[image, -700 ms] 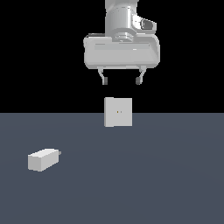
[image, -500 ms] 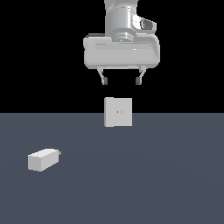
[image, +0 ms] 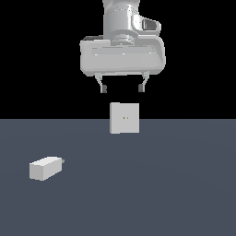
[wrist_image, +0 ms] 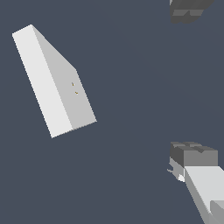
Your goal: Plug the charger into the wall socket.
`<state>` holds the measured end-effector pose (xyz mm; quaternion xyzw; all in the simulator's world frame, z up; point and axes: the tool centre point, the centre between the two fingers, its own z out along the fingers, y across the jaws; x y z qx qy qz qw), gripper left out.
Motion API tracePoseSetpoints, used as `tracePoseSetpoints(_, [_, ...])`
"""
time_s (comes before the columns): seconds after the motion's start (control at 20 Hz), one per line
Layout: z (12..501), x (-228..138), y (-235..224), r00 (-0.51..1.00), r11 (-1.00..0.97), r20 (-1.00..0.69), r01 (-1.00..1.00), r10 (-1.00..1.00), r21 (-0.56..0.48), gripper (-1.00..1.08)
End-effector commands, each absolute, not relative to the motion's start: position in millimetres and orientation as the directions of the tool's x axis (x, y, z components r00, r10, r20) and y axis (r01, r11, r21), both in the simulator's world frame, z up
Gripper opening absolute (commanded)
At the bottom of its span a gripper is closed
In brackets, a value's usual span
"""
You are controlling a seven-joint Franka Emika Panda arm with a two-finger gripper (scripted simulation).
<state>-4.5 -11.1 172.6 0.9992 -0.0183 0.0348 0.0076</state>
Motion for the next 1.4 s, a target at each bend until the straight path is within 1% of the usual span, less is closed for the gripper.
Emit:
tracePoseSetpoints(0.0, [166.0, -12.1, -2.7, 0.996, -0.999, 0.079, -0.053, -0.052, 0.014, 1.00])
tracePoseSetpoints(0.75, [108.6, -64.5, 69.8, 0.970, -0.982, 0.156, -0.188, -0.185, 0.005, 1.00])
tracePoseSetpoints(1.35, [73.0, -85.2, 114.3, 0.945, -0.964, 0.199, -0.265, -0.259, 0.000, 1.00])
